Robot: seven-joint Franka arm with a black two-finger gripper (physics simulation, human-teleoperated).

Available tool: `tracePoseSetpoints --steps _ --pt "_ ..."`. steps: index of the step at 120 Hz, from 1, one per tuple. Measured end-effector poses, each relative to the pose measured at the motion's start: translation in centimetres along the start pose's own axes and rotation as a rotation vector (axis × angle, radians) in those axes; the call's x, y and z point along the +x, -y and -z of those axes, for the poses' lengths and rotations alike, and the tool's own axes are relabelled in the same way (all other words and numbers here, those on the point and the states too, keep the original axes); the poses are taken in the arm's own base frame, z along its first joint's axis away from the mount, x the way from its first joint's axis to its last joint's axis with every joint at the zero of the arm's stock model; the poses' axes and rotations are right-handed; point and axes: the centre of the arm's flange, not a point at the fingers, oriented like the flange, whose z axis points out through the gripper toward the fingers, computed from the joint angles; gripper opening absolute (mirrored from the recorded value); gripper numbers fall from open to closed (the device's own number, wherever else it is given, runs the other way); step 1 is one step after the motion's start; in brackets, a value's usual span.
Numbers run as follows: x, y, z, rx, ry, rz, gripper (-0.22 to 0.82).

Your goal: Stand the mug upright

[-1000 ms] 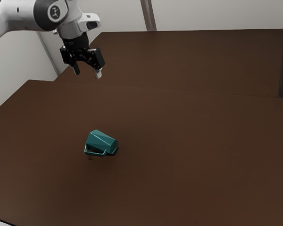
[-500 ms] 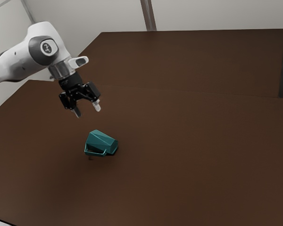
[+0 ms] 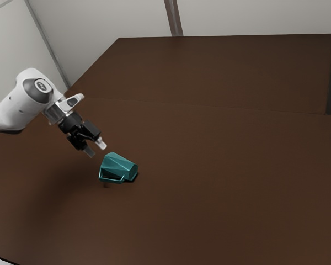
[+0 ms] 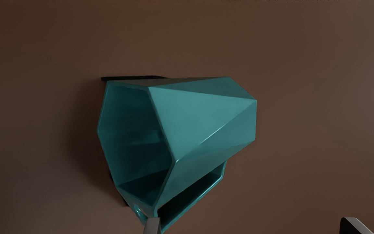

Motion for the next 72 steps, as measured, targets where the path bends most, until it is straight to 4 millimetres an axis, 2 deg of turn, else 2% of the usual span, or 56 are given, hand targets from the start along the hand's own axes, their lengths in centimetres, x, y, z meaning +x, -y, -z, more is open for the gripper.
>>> tracePoseSetpoints --steps 23,72 --pt "0.7 2.1 -1.8 -0.070 -0.034 -0.098 0.60" --pt "1.5 4.0 -5.0 -0.172 -0.087 -0.215 0.60"
